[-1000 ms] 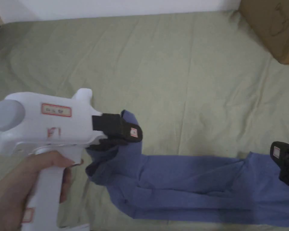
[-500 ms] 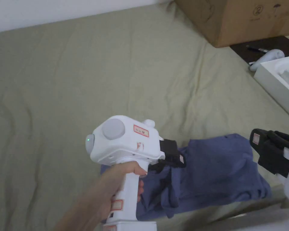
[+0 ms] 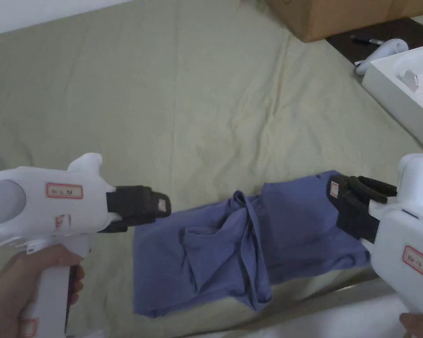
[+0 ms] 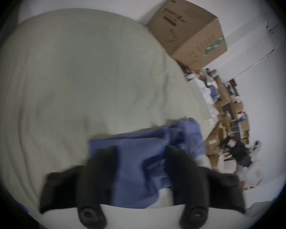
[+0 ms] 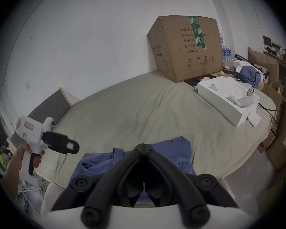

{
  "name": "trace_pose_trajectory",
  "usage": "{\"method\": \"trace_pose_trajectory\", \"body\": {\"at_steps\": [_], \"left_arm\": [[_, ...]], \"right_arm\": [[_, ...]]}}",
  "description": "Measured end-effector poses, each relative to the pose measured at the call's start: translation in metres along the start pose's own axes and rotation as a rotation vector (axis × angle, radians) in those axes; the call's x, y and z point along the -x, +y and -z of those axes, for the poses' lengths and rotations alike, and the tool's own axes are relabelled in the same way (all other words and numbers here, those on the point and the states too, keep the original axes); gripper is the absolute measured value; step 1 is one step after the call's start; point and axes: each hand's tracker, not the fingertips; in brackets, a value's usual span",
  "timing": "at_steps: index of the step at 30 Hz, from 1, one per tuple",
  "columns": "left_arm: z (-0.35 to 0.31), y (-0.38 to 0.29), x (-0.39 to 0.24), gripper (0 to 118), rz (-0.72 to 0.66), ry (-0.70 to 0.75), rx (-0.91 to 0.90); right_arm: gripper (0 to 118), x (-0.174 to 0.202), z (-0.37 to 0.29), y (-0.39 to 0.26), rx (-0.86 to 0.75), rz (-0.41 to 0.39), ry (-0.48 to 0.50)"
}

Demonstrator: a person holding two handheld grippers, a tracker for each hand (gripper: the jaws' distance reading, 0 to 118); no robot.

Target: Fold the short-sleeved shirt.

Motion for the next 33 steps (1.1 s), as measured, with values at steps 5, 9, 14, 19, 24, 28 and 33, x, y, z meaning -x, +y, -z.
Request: {"method": "trace_pose_trajectory", "body": {"at_steps": [5,9,14,19,24,28,33], "left_arm": [[0.026,-0.022,-0.002,5,0.127,0.065,0.043],[0.04,-0.027,-0.021,3,0.238,0.081,0.043],[0.043,-0.019,-0.038,3,0.337,0.023,0.047],[0.059,-0.018,-0.045,3,0.417,0.067,0.104],[0.075,-0.028,-0.041,3,0.462,0.094,0.244],[0.067,-0.03,-0.043,3,0.366,0.045,0.234],[0.061,-0.039,-0.076,3,0.335,-0.102,0.236]], "right_arm": [[0,-0.008,0.003,-0.003,0.014,0.023,0.0],[0,-0.016,0.004,-0.003,0.019,0.046,-0.002],[0,-0.023,0.006,-0.005,0.024,0.067,-0.008],[0,-0.024,0.007,-0.007,0.033,0.072,-0.001],[0,-0.025,0.003,-0.006,0.03,0.057,0.012],[0,-0.028,0.001,-0.005,0.023,0.056,0.014],[0,-0.032,0.002,-0.005,0.025,0.081,0.02]]}}
